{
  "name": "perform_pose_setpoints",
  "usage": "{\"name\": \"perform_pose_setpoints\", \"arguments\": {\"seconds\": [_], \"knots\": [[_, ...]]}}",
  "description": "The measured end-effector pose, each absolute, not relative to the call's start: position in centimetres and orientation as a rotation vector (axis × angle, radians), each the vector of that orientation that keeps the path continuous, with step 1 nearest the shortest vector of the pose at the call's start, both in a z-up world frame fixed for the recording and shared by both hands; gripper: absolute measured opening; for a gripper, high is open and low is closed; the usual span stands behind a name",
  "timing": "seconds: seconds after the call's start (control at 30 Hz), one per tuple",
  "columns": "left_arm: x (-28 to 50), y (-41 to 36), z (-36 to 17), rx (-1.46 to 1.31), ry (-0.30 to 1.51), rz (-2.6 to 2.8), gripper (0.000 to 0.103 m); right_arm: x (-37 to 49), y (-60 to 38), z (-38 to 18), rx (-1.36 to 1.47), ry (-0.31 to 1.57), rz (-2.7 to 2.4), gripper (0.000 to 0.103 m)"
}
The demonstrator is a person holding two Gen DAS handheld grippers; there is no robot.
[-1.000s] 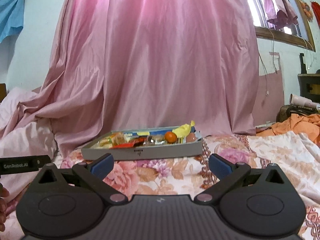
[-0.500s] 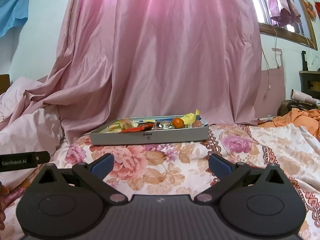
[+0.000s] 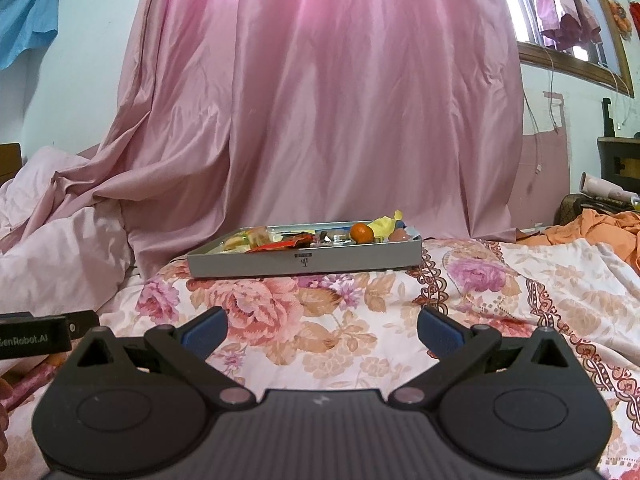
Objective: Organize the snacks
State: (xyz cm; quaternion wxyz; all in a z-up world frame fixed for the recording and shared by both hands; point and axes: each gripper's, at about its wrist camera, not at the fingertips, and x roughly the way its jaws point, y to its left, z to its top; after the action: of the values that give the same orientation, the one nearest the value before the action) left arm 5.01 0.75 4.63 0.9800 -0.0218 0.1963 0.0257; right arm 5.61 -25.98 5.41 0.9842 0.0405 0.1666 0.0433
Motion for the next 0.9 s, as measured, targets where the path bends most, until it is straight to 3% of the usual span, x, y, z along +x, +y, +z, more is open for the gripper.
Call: {"name": "perform_pose_setpoints", "arguments": {"seconds": [0.9], "knots": [[5.8, 1.3, 2.8, -0.028, 0.37, 0.054, 0.102, 5.7, -25.7, 3.2, 0.078, 0.337, 0.092, 0.103]]}}
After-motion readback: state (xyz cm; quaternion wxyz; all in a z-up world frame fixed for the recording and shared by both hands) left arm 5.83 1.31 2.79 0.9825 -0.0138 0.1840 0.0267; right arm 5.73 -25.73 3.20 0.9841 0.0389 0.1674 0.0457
